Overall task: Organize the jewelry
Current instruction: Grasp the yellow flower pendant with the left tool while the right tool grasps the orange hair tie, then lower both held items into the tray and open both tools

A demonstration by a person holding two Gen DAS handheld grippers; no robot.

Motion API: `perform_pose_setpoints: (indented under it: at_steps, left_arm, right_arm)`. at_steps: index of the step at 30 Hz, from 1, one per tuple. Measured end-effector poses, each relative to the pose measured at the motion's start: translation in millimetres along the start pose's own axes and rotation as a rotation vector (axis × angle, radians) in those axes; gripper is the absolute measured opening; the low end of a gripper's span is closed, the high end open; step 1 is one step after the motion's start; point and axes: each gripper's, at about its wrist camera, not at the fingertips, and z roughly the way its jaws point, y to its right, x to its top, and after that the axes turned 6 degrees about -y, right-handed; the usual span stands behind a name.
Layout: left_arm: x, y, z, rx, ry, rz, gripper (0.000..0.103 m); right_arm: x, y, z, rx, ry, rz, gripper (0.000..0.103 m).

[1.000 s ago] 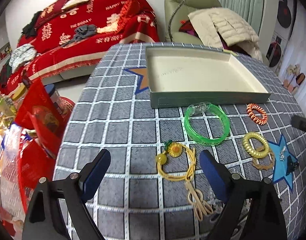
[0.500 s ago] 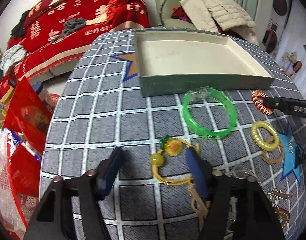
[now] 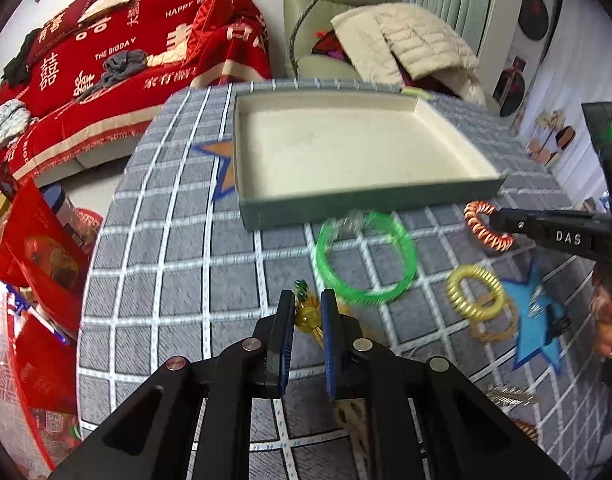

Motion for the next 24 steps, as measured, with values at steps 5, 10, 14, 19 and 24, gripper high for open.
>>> perform_pose_setpoints:
  at_steps: [5, 10, 14, 19, 24]
  left_arm:
    - [23.1, 5.6, -18.1, -0.029, 0.049, 0.011, 0.034]
    - [55.2, 13.0, -27.3, -0.043, 0.093, 0.035, 0.034]
    - [87.5, 17.1, -26.6, -0.051, 0.118, 0.042, 0.034]
    - [134.3, 18.2, -9.1, -0.054, 0.135, 0.034, 0.034]
    - [171.8, 18.4, 29.5, -0.052, 0.122, 0.014, 0.034]
  right_arm:
    - [14.6, -5.2, -20.2, 0.028, 0.041, -0.019, 0.014]
    - [40.2, -3.6, -34.6, 0.038, 0.071, -0.017, 0.013]
    - [64.5, 0.9, -34.3, 0.045, 0.077, -0.005, 0.013]
    - [93.4, 10.0, -23.9, 0.058, 0.088, 0.022, 0.013]
    - [118.5, 20.4, 2.9, 0.058, 0.083, 0.072, 0.013]
